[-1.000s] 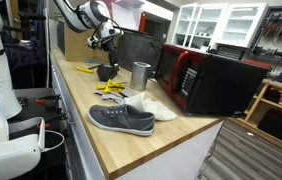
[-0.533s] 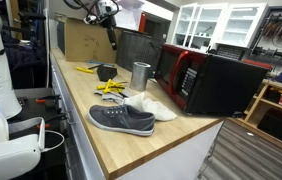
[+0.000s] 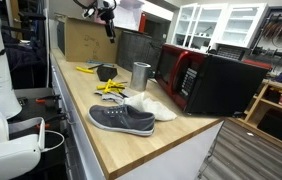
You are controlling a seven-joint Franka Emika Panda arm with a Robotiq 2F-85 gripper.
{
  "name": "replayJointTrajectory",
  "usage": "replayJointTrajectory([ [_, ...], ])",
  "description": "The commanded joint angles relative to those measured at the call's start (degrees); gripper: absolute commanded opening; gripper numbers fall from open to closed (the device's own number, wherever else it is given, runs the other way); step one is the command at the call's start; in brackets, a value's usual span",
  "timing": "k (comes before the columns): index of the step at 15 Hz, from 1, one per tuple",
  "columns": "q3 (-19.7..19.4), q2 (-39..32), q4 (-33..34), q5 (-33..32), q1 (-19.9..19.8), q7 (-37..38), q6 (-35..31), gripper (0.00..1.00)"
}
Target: Remove the wrenches from the stand and put them on the grey towel.
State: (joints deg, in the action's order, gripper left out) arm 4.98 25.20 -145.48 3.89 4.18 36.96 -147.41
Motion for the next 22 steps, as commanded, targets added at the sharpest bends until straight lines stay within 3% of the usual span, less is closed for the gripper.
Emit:
replayJointTrajectory([
  [1,-0.3,-3.2,1.6,8.6,3.5,-8.0,-0.2,1.0],
  [3,0.8,-3.9,3.5,9.3,3.2,-9.9,4.3,1.0],
  [6,1.7,-3.3,7.4,6.4,1.5,-9.9,16.2,1.0],
  [12,1.0,-2.0,14.6,5.5,0.7,-15.2,37.0,1.0],
  [15,0.3,-0.2,15.8,5.4,0.2,-19.2,40.5,1.0],
  [22,1.3,-1.0,14.8,6.0,-0.4,-18.0,38.3,1.0],
])
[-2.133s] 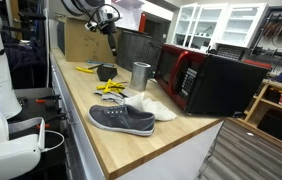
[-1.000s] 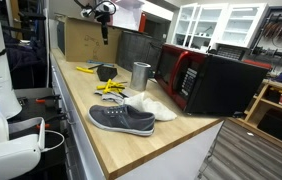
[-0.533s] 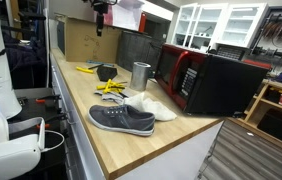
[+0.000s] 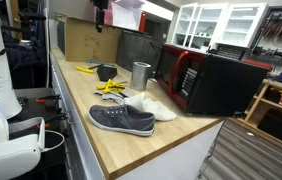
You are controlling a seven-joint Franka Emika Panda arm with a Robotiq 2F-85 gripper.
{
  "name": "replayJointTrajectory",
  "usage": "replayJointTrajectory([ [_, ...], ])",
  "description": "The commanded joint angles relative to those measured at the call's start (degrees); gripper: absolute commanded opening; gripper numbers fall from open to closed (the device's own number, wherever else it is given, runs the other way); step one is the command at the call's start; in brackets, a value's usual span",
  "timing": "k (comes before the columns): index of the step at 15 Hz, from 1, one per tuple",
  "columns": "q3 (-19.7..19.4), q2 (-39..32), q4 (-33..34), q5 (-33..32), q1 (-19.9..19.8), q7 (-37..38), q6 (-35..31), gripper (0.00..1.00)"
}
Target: Remove the wrenches from the stand and put them on the grey towel.
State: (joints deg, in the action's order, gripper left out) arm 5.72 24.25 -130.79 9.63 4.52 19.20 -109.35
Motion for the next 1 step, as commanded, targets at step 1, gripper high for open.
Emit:
replayJointTrajectory([
  [1,0.6,0.0,0.1,0.2,-0.7,-0.2,0.2,1.0],
])
